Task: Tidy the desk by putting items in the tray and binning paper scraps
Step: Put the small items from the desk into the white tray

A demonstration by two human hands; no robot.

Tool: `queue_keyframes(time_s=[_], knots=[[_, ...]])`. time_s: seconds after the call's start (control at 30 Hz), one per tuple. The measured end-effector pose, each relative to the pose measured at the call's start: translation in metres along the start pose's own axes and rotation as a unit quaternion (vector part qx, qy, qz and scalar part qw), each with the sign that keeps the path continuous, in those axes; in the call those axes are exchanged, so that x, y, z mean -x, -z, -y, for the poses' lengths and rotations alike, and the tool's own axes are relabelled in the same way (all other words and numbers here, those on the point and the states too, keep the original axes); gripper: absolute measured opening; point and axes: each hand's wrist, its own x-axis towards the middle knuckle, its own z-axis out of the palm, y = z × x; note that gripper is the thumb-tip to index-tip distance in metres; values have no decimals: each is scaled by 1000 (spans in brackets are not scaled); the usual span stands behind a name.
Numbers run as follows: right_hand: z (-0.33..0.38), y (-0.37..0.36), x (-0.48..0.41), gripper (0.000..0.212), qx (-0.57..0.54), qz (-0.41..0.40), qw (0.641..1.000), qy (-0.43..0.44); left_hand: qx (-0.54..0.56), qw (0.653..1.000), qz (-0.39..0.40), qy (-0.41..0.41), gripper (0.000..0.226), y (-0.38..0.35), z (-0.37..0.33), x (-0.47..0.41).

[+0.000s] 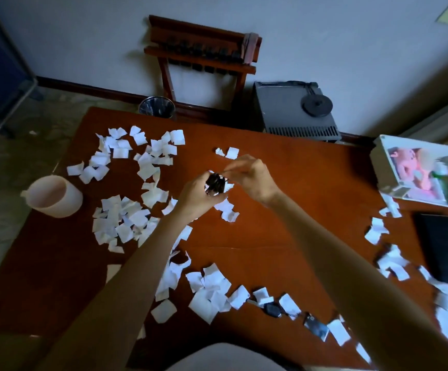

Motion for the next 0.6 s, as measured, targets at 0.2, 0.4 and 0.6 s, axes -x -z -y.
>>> queue_keyframes(time_s=[0.2,0.4,0.6], knots=[[-9,20,69,9,-164,0,977,-139,40,999,29,-5,19,-47,-13,48],[-45,28,136,21,-98,-54,969,-222,37,997,57,31,25,-82,-19,88],[-105,10,224,26,151,99,922,-341,53,993,59,91,23,-115,-10,115]])
